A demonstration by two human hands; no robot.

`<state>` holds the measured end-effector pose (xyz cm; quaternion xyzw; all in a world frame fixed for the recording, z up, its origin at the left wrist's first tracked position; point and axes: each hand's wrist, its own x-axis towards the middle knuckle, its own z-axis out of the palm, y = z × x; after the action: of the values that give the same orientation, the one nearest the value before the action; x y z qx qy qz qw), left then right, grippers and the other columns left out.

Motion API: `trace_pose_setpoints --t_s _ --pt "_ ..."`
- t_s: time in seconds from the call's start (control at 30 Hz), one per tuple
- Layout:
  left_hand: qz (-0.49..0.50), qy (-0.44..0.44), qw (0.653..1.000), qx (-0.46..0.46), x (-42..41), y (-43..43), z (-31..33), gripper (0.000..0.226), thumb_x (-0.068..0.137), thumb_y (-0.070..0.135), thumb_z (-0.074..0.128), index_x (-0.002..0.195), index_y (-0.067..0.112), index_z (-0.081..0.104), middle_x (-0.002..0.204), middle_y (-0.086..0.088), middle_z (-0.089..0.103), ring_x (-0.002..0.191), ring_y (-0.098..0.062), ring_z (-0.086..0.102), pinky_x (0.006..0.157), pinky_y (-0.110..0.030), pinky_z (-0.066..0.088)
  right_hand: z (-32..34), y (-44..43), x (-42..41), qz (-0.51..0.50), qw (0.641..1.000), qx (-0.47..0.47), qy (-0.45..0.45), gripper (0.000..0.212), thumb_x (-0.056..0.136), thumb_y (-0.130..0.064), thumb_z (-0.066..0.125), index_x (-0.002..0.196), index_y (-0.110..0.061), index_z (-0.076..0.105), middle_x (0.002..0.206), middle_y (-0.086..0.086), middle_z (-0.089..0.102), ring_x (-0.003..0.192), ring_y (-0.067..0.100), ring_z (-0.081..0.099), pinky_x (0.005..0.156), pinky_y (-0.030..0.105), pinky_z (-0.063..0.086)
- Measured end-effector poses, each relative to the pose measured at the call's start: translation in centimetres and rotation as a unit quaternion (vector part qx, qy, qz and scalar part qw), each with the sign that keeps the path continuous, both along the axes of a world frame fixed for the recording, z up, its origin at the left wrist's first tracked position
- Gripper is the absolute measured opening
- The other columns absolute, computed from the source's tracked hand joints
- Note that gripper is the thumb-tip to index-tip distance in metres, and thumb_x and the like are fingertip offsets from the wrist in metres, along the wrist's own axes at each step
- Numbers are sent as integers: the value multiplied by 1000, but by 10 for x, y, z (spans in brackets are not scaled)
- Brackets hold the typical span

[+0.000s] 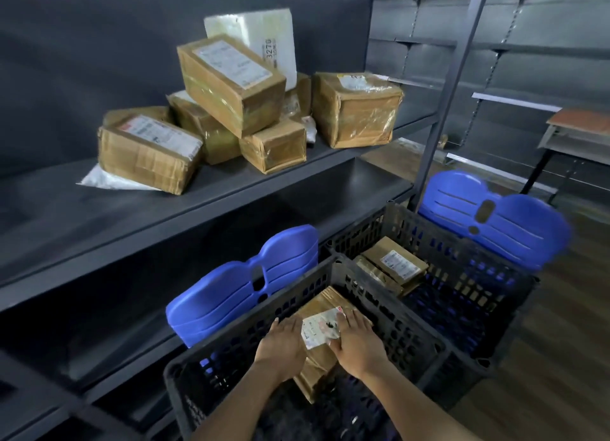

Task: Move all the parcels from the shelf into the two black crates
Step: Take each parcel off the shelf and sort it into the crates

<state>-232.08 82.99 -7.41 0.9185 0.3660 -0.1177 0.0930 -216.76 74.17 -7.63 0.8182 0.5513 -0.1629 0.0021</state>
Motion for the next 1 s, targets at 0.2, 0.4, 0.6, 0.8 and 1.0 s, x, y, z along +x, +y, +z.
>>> trace_pose_setpoints --t_s 0.2,0.4,0.6,0.8,1.0 --pt "35 -57 997 36 1 -5 80 69 96 36 42 153 15 10 155 -1 23 141 -21 28 105 -37 41 72 -6 0 25 998 48 -19 63 99 -39 38 151 -10 19 157 9 24 146 23 18 120 37 13" --pt "53 -120 985 112 14 6 143 65 96 37 43 151 12 19 153 -4 28 141 -25 26 114 -35 27 129 6 29 42 987 156 4 58 98 -39 40 148 -12 28 155 5 27 142 21 24 115 33 22" --pt "82 -139 973 162 60 4 187 69 97 38 42 152 8 14 157 -6 22 144 -21 22 121 -32 9 167 14 92 83 977 196 12 61 99 -39 41 149 -7 27 153 8 30 142 21 24 117 30 21" --pt "163 -189 956 157 117 -12 224 69 96 39 45 151 7 19 156 -9 26 144 -25 23 117 -34 19 210 16 158 111 971 210 30 62 99 -42 41 149 -10 26 155 6 27 143 22 24 113 34 28" --pt "193 -206 942 179 154 -9 257 68 96 41 46 150 6 23 153 -10 32 142 -26 28 115 -36 25 252 34 200 110 965 237 37 60 99 -42 41 149 -11 27 154 4 29 141 21 26 107 36 33"
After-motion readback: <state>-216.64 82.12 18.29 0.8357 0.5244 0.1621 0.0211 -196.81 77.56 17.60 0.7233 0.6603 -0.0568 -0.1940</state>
